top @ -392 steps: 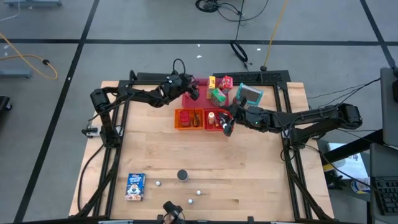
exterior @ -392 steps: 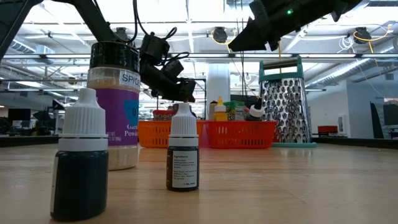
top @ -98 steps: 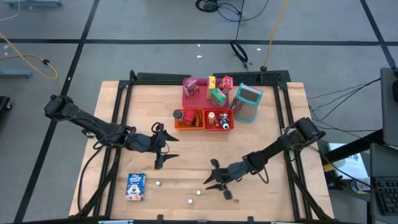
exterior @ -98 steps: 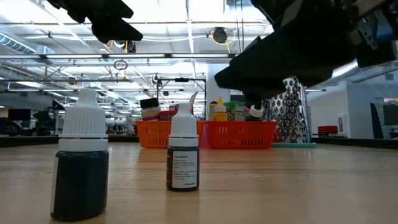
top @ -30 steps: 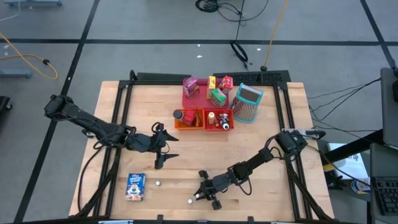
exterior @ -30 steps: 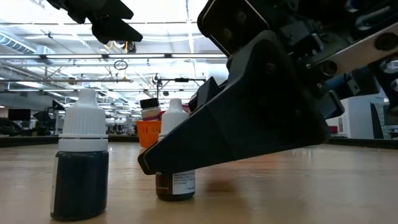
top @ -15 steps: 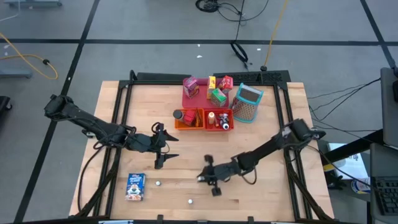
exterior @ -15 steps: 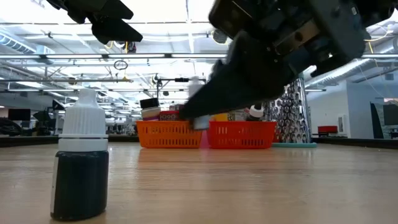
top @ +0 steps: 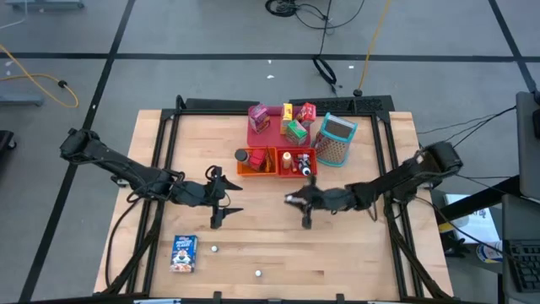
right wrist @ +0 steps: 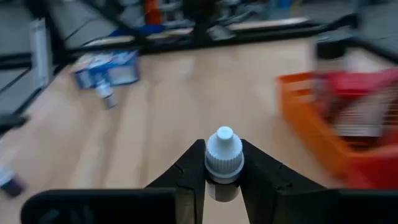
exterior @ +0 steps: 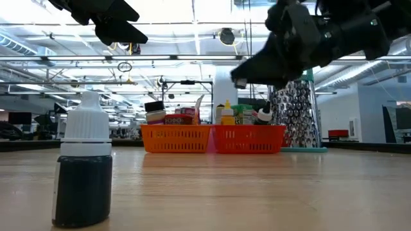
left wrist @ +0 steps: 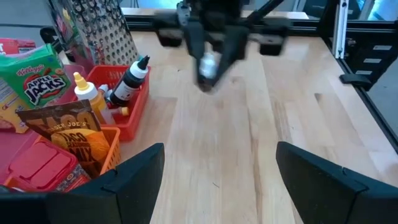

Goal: Pick & Place Kitchen Items
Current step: Put the brown food coloring bottle into the red bin

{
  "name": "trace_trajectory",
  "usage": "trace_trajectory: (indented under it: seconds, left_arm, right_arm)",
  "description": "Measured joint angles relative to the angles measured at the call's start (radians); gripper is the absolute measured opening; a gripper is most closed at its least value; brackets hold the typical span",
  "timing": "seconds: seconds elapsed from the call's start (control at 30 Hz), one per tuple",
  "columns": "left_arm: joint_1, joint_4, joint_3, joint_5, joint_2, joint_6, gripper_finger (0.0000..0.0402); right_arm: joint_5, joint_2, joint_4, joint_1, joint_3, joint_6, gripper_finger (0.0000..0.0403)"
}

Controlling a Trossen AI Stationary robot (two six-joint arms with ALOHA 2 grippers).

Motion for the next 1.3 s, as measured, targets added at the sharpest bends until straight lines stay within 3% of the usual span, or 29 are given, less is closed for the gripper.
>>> trace_trajectory:
  seconds: [0.3, 0.83, 1.3]
  left_arm:
    - [0.000, 0.001, 0.000, -0.032, 0.000, 0.000, 0.0310]
    - [0.001, 0.001, 0.000, -0.032, 0.000, -0.001, 0.0310]
    - [0.001, 0.001, 0.000, -0.033, 0.000, -0.001, 0.0310]
  right_arm:
    - [0.069, -0.161, -0.029, -0.113, -0.061, -0.081, 0.0063]
    - [0.053, -0.163, -0.085, -0.328, -0.061, -0.101, 0.0063]
    - [0.053, -0.163, -0.090, -0.389, -0.061, -0.129, 0.0084]
